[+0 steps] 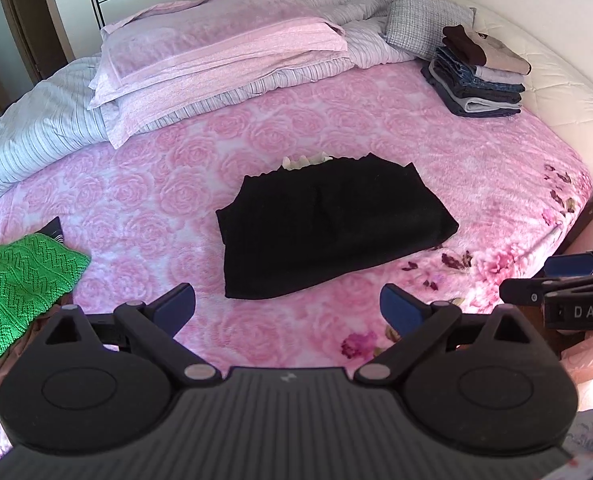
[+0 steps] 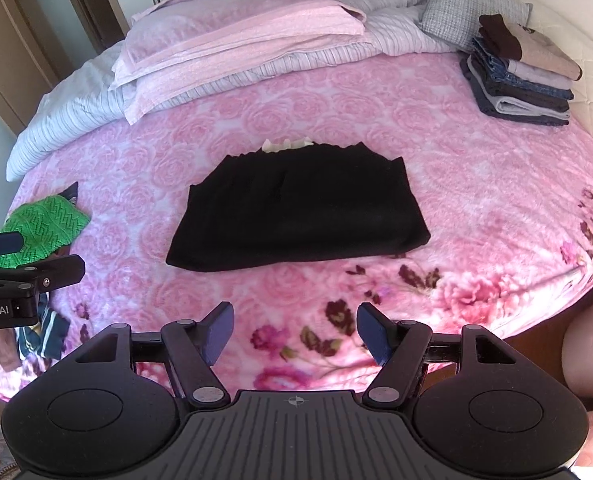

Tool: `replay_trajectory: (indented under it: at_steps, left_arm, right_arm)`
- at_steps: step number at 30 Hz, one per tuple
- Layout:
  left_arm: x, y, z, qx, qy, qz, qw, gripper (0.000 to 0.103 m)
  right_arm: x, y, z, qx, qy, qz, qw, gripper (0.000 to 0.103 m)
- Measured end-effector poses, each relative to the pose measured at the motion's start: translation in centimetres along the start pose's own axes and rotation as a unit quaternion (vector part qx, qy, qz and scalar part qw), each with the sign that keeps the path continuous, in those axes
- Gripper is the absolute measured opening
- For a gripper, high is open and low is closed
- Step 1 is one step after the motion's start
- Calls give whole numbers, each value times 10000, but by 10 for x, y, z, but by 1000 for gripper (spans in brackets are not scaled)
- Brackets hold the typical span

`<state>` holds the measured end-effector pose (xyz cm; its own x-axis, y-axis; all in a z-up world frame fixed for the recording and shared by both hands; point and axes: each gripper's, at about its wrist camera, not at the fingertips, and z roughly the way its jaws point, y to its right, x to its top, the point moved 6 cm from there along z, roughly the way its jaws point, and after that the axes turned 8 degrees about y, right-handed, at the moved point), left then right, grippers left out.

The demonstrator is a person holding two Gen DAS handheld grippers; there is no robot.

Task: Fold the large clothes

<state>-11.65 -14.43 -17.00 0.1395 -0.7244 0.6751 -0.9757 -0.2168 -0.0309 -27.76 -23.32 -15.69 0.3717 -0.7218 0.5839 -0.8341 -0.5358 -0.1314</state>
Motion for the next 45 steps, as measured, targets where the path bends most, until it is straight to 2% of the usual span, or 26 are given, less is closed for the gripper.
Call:
replay_trajectory:
  at_steps: [7,10,14,18,23,30,34,37,42,45]
  left_arm:
    - [-4,-18,8,-74,-135,2,9999,97]
    - [-7,-21,17,-103,-286,-2,9995,97]
    - [-7,-22,33,-140,-443,-28,9989,97]
    - [-8,-32,64,-171,-609,-375,9973,97]
    - [-14,-49,109,-144,-812,-981,9918,94]
    - [-28,-59,197,-116,-1048,-1628,9810,76]
    - [-32,-67,252,-125,-963,-1973,9755,74]
    - [-36,-73,292,-186,-934,-2156,9718,71]
    - [-46,-85,340,-302,-886,-2408,9661,67]
    - [-55,-97,358,-440,-970,-2875,9518,67]
  right_arm:
    - [-4,-12,11,-18,-105,43,9999,65]
    - [-4,-7,18,14,-183,189,9997,65]
    - [1,10,33,76,-45,347,9994,65]
    - [8,50,63,187,-3,825,9964,65]
    - [9,119,129,355,-343,1552,9866,64]
    - [34,204,219,436,135,1983,9791,62]
    - [47,240,273,266,231,1856,9820,62]
    - [47,256,308,584,127,1970,9786,62]
    - [38,273,347,1146,117,2583,9592,62]
    - [36,283,352,1652,194,2899,9425,63]
